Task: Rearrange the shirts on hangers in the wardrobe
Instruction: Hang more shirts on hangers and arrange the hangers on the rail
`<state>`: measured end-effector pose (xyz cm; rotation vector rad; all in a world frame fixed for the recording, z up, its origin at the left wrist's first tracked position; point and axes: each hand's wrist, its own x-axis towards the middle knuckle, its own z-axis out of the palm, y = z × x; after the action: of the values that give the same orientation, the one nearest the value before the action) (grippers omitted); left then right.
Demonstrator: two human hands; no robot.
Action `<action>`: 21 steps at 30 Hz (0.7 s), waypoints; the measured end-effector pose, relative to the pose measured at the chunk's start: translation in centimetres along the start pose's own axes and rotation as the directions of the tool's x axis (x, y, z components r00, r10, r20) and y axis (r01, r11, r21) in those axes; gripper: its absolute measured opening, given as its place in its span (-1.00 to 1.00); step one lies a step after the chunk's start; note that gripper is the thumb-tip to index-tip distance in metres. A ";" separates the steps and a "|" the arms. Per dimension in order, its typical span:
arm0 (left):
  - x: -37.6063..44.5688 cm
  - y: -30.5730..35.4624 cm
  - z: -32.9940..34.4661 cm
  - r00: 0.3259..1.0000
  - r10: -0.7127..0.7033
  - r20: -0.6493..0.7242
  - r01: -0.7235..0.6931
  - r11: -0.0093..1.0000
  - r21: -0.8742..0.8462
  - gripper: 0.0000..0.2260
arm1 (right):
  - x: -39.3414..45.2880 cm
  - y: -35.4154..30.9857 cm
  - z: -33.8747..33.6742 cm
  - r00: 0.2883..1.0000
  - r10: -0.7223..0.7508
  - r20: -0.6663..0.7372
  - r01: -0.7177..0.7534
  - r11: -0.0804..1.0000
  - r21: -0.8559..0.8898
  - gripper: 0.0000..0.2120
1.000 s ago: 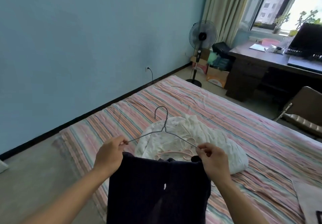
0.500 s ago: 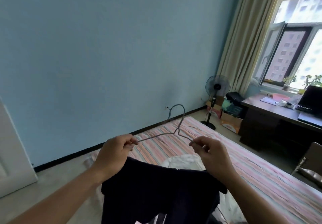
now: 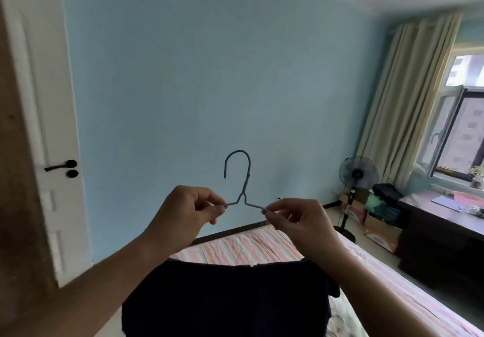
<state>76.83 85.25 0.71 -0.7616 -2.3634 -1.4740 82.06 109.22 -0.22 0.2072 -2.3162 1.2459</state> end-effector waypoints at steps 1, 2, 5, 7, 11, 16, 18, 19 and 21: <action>-0.4 0.3 -0.9 1.000 -0.013 -0.010 0.012 1.000 -0.015 -0.89 | 0.1 -0.7 0.3 1.000 -0.014 0.013 0.014 1.000 0.009 -0.96; -0.8 0.5 -1.8 0.999 -0.022 -0.023 0.022 1.000 -0.022 -0.89 | 0.2 -1.5 0.7 0.999 -0.028 0.028 0.027 1.000 0.009 -0.96; -2.5 1.1 -4.2 0.995 -0.044 -0.086 0.042 0.999 -0.029 -0.88 | 0.7 -3.4 1.7 0.989 -0.086 0.123 0.084 0.996 0.024 -0.94; -3.7 1.5 -5.7 0.990 -0.068 -0.125 0.064 0.997 -0.034 -0.87 | 1.1 -4.7 2.4 0.967 -0.128 0.220 0.113 0.990 0.080 -0.92; -6.1 2.4 -8.3 0.973 -0.109 -0.206 0.106 0.994 -0.024 -0.83 | 2.0 -6.6 4.0 0.891 -0.233 0.390 0.156 0.963 0.217 -0.95; -9.5 3.8 -10.6 0.916 -0.183 -0.356 0.196 0.981 0.001 -0.89 | 3.3 -8.6 7.2 0.796 -0.349 0.495 0.216 0.927 0.306 -0.93; -11.1 4.7 -11.6 0.899 -0.217 -0.381 0.244 0.969 0.024 -0.93 | 3.6 -9.4 8.5 0.745 -0.417 0.521 0.259 0.900 0.350 -0.91; -11.9 5.2 -12.2 0.891 -0.230 -0.392 0.268 0.963 0.044 -0.94 | 3.7 -10.0 9.2 0.716 -0.452 0.532 0.279 0.884 0.376 -0.90; -13.6 6.1 -13.2 0.872 -0.245 -0.424 0.306 0.948 0.083 -0.94 | 3.6 -11.1 10.5 0.661 -0.511 0.549 0.294 0.850 0.437 -0.89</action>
<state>90.70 71.67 4.94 -0.0590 -2.2774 -1.3726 79.17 94.65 4.96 1.4147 -2.3577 1.4324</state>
